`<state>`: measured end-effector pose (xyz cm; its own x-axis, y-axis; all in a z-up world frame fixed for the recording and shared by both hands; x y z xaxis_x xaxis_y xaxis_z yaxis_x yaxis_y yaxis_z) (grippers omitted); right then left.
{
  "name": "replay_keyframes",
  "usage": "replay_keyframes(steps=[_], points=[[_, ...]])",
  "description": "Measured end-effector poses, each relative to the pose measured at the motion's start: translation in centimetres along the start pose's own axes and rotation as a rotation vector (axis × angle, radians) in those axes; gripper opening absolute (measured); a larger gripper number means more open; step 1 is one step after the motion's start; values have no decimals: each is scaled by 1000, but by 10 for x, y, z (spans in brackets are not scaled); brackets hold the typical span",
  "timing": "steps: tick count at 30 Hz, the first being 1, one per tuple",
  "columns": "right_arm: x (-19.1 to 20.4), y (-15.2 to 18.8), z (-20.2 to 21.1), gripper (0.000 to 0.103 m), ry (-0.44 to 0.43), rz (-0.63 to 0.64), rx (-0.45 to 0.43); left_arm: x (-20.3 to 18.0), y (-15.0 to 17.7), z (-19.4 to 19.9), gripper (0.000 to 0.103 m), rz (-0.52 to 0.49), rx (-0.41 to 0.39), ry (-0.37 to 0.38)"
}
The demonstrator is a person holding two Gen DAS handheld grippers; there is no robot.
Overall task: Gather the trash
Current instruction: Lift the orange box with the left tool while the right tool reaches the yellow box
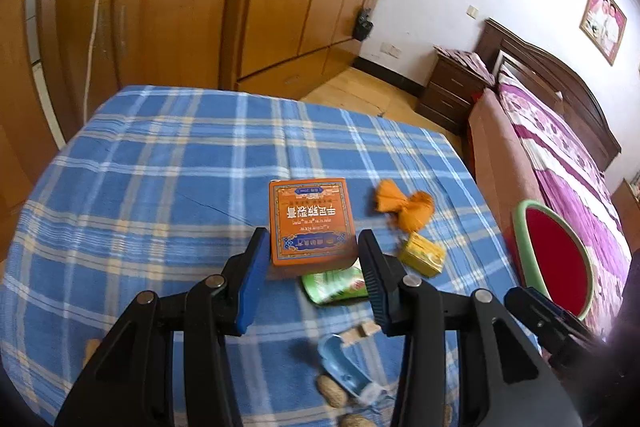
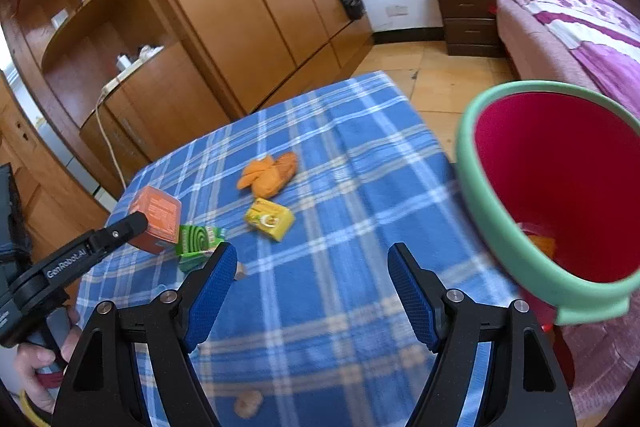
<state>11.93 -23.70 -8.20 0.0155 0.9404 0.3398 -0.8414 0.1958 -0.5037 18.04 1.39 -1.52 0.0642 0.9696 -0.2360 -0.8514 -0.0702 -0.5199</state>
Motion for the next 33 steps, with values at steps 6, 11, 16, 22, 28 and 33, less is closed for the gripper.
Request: replay_keyframes(steps=[6, 11, 16, 22, 28, 33], points=[[27, -11, -26, 79, -15, 66, 33, 21, -3, 0, 46, 36, -17, -42], [39, -16, -40, 79, -14, 106, 52, 35, -2, -5, 46, 63, -22, -62], [40, -17, -51, 79, -17, 122, 64, 45, 1, -10, 46, 96, -12, -54], [44, -20, -64, 79, -3, 137, 80, 51, 4, -15, 46, 111, -5, -30], [45, -23, -79, 79, 0, 124, 107, 52, 4, -16, 46, 113, -8, -10], [46, -28, -86, 79, 12, 114, 99, 53, 4, -17, 46, 118, -6, -2]])
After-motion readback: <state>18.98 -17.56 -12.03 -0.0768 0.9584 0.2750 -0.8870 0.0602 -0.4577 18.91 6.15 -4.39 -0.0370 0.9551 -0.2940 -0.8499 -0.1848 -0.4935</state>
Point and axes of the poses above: each gripper's, at about its wrist camera, not at the fingertips, and z roughly against the way its jaws point, x to its left, y to its underside, the point moved 4 cm from there along -z, roughly the way its jaws point, and after that the axes turned 13 degrees about x, right-handed, at the moved point
